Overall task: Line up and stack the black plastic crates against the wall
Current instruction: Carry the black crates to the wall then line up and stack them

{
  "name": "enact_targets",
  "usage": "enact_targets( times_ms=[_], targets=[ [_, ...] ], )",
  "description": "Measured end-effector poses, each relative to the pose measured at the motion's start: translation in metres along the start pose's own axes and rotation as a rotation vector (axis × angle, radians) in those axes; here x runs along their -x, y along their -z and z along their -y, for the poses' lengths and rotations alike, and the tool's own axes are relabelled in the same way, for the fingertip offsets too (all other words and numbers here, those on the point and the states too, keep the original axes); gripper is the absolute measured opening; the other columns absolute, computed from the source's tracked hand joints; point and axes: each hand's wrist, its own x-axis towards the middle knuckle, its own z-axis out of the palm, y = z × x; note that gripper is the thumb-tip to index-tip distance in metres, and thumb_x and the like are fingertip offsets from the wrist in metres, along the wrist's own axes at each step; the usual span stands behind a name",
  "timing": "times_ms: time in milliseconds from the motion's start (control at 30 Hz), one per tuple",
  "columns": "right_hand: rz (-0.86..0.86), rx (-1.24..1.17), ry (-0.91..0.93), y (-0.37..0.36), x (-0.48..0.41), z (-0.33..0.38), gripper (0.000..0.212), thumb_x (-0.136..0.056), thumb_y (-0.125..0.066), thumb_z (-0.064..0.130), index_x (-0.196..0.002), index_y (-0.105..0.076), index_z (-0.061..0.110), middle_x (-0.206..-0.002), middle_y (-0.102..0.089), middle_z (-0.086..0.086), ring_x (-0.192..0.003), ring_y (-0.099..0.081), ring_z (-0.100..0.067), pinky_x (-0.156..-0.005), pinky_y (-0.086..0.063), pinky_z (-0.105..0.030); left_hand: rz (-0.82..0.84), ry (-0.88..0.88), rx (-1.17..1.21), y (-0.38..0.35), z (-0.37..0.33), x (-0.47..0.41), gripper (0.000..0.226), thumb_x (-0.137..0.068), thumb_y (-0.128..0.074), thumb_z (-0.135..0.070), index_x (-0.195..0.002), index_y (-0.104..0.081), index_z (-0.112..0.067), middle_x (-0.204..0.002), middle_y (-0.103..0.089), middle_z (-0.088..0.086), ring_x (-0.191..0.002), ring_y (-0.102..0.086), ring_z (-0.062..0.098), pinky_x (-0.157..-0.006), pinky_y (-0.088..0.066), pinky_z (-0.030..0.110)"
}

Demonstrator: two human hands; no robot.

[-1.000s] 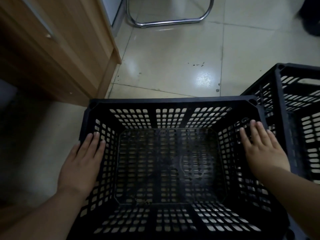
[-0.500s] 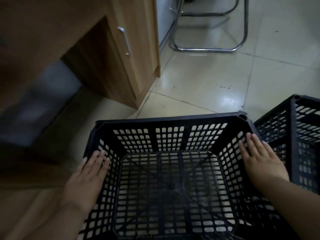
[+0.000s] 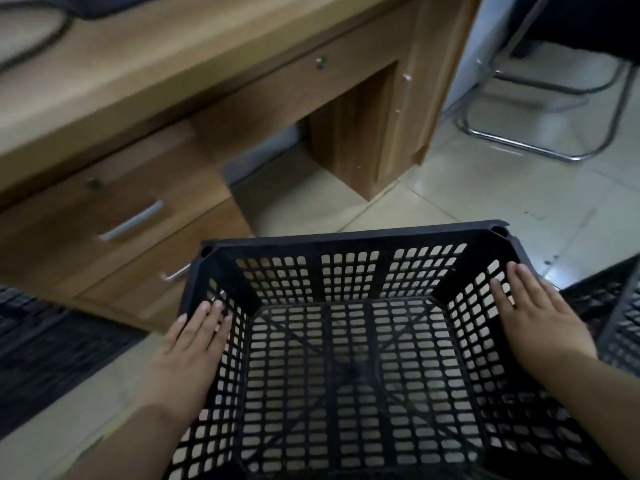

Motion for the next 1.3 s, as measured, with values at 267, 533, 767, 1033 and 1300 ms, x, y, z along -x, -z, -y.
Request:
enact_targets(
  times_ms=[267,533,767,1033,1300],
  targets=[
    [-0.140,0.061,0.211,0.059,0.068,0.112,0.068,-0.091,-0.023,0.006,-0.128,0.033,0.016,-0.133,0.045,-0.015,-0.094,0.066,-0.020,-0.073,0.048,-0.031,0.055,0.093,0.048,0.001,0.075,0.167,0.089,-0.025,-0.085,0.001,-0.112,-0.065,0.001,-0.128,-0.054,0.019,-0.138,-0.024,0.022,-0.118,0.007,0.033],
    [-0.120,0.068,0.337,0.119,0.179,0.282,0.067,-0.095,-0.025,0.004,-0.126,0.034,0.011,-0.136,0.044,-0.017,-0.085,0.066,-0.022,-0.094,0.039,-0.034,0.053,0.254,-0.027,-0.005,0.198,0.350,0.096,-0.022,-0.081,0.009,-0.116,-0.062,0.001,-0.130,-0.053,0.018,-0.145,0.001,0.018,-0.115,0.004,0.033],
    [-0.225,0.159,0.464,0.199,0.268,0.443,0.069,-0.095,-0.030,0.008,-0.123,0.033,0.010,-0.133,0.043,-0.015,-0.070,0.071,-0.022,-0.061,0.048,-0.032,0.108,0.401,-0.064,0.046,0.329,0.501,0.081,-0.049,-0.077,-0.003,-0.127,-0.056,-0.007,-0.139,-0.045,0.022,-0.144,0.004,0.018,-0.112,0.015,0.033],
    [-0.428,0.190,0.653,0.292,0.328,0.593,0.065,-0.096,-0.027,0.010,-0.137,0.024,0.008,-0.134,0.040,-0.012,-0.090,0.067,-0.017,-0.079,0.045,-0.033,0.146,0.574,-0.282,0.075,0.464,0.623,0.112,-0.036,-0.080,0.002,-0.139,-0.039,-0.014,-0.149,-0.021,0.019,-0.141,0.026,0.018,-0.111,0.017,0.032],
    [-0.572,0.187,0.730,0.385,0.313,0.742,0.066,-0.092,-0.028,0.003,-0.128,0.027,0.010,-0.136,0.039,-0.016,-0.080,0.070,-0.018,-0.069,0.047,-0.031,0.090,0.650,-0.318,0.056,0.605,0.660,0.109,-0.022,-0.077,0.006,-0.127,-0.053,-0.002,-0.138,-0.046,0.020,-0.145,-0.004,0.021,-0.114,-0.001,0.034]
  ],
)
